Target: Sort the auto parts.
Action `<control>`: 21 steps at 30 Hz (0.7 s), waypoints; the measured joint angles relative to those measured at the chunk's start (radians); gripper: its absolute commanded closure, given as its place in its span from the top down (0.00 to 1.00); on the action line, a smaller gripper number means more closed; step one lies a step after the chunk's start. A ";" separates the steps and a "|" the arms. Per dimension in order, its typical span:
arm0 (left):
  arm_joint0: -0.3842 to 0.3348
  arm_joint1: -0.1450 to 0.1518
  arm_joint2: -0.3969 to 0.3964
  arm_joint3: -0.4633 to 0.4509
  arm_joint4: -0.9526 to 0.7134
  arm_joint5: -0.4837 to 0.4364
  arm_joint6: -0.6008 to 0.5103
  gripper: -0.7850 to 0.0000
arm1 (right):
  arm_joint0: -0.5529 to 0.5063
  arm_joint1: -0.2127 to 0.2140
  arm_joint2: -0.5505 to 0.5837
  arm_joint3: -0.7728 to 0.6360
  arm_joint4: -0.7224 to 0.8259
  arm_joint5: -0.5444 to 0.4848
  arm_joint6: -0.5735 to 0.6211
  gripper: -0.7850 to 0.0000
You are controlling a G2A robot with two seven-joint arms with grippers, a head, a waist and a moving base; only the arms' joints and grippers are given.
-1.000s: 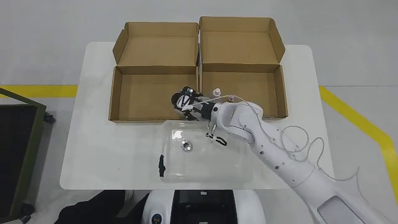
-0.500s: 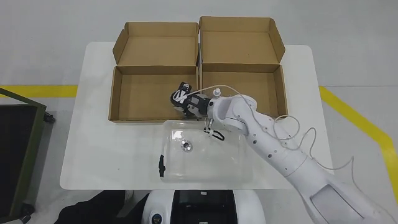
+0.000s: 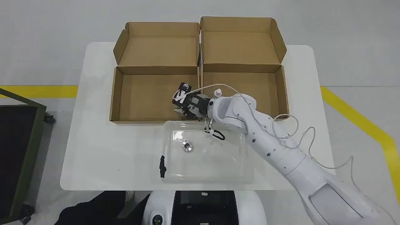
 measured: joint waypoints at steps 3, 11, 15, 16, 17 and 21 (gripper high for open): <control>0.000 0.000 0.000 0.000 0.000 0.000 0.000 1.00 | -0.013 0.002 0.014 -0.029 -0.009 0.008 -0.019 1.00; 0.000 0.000 0.000 0.000 0.000 0.000 0.000 1.00 | -0.094 0.027 0.073 -0.215 -0.082 0.010 -0.064 1.00; 0.000 0.000 0.000 0.000 0.000 0.000 0.000 1.00 | -0.164 0.046 0.104 -0.352 -0.110 -0.038 -0.048 1.00; 0.000 0.000 0.000 0.000 0.000 0.000 0.000 1.00 | -0.180 0.051 0.110 -0.380 -0.116 -0.052 -0.046 1.00; 0.000 0.000 0.000 0.000 0.000 0.000 0.000 1.00 | -0.195 0.055 0.115 -0.406 -0.126 -0.068 -0.045 1.00; 0.000 0.000 0.000 0.000 0.000 0.000 0.000 1.00 | -0.267 0.076 0.129 -0.522 -0.205 -0.128 -0.026 1.00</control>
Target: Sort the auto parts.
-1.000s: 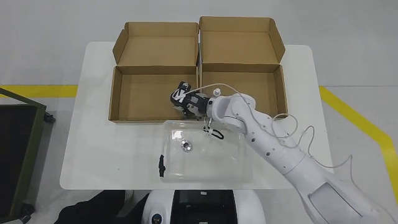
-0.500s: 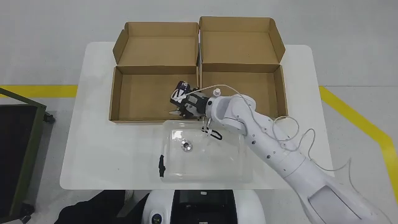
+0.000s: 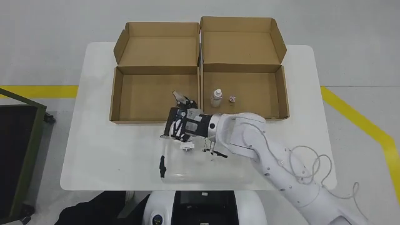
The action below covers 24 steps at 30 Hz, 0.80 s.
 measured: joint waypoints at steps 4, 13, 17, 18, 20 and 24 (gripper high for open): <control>0.000 0.000 0.000 0.000 0.000 0.000 0.000 1.00 | -0.070 0.017 0.011 -0.083 -0.049 -0.050 0.008 1.00; 0.000 0.000 0.000 0.000 0.000 0.000 0.000 1.00 | -0.204 0.050 0.024 -0.124 -0.154 -0.126 0.019 1.00; 0.000 0.000 0.000 0.000 0.000 0.000 0.000 1.00 | -0.227 0.059 0.032 -0.104 -0.179 -0.147 0.035 1.00; 0.000 0.000 0.000 0.000 0.000 0.000 0.000 1.00 | -0.229 0.060 0.035 -0.096 -0.182 -0.150 0.036 1.00; 0.000 0.000 0.000 0.000 0.000 0.000 0.000 1.00 | -0.230 0.062 0.040 -0.082 -0.182 -0.151 0.035 1.00; 0.000 0.000 0.000 0.000 0.000 0.000 0.000 1.00 | -0.222 0.063 0.047 -0.035 -0.182 -0.143 0.032 0.99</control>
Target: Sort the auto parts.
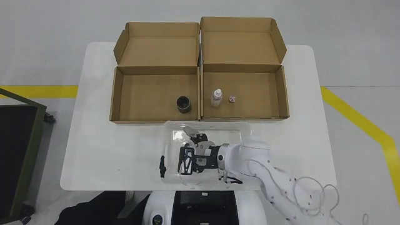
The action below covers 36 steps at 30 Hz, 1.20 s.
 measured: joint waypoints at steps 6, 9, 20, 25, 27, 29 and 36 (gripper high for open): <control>0.000 0.000 0.000 0.000 0.000 0.000 0.000 1.00 | 0.031 -0.006 -0.021 0.069 0.003 -0.007 0.011 0.87; 0.000 0.000 0.000 0.000 0.000 0.000 0.000 1.00 | 0.049 -0.010 -0.032 0.098 0.007 -0.010 0.016 0.71; 0.000 0.000 0.000 0.000 0.000 0.000 0.000 1.00 | 0.079 -0.020 -0.052 0.175 0.029 0.015 0.014 0.45; 0.000 0.000 0.000 0.000 0.000 0.000 0.000 1.00 | 0.079 -0.022 -0.058 0.176 0.034 0.020 0.002 0.15; 0.000 0.000 0.000 0.000 0.000 0.000 0.000 1.00 | 0.076 -0.021 -0.057 0.170 0.037 0.020 -0.005 0.00; 0.000 0.000 0.000 0.000 0.000 0.000 0.000 1.00 | 0.073 -0.019 -0.054 0.162 0.038 0.016 -0.008 0.00; 0.000 0.000 0.000 0.000 0.000 0.000 0.000 1.00 | 0.053 -0.010 -0.032 0.087 0.051 -0.008 -0.016 0.00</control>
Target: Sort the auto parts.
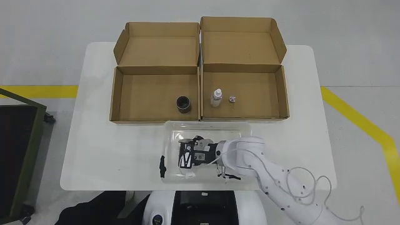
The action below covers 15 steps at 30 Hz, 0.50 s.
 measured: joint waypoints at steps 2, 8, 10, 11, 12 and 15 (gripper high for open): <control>0.000 0.000 0.000 0.000 0.000 0.000 0.000 1.00 | -0.009 0.004 0.010 -0.032 0.003 -0.005 -0.002 0.00; 0.000 0.000 0.000 0.000 0.000 0.000 0.000 1.00 | -0.044 0.017 0.053 -0.130 0.023 -0.019 -0.046 0.00; 0.000 0.000 0.000 0.000 0.000 0.000 0.000 1.00 | -0.058 0.021 0.070 -0.163 0.035 -0.014 -0.081 0.00; 0.000 0.000 0.000 0.000 0.000 0.000 0.000 1.00 | -0.064 0.022 0.077 -0.178 0.039 -0.009 -0.099 0.00; 0.000 0.000 0.000 0.000 0.000 0.000 0.000 1.00 | -0.072 0.024 0.086 -0.197 0.043 -0.002 -0.126 0.00; 0.000 0.000 0.000 0.000 0.000 0.000 0.000 1.00 | -0.091 0.027 0.106 -0.237 0.052 0.016 -0.198 0.00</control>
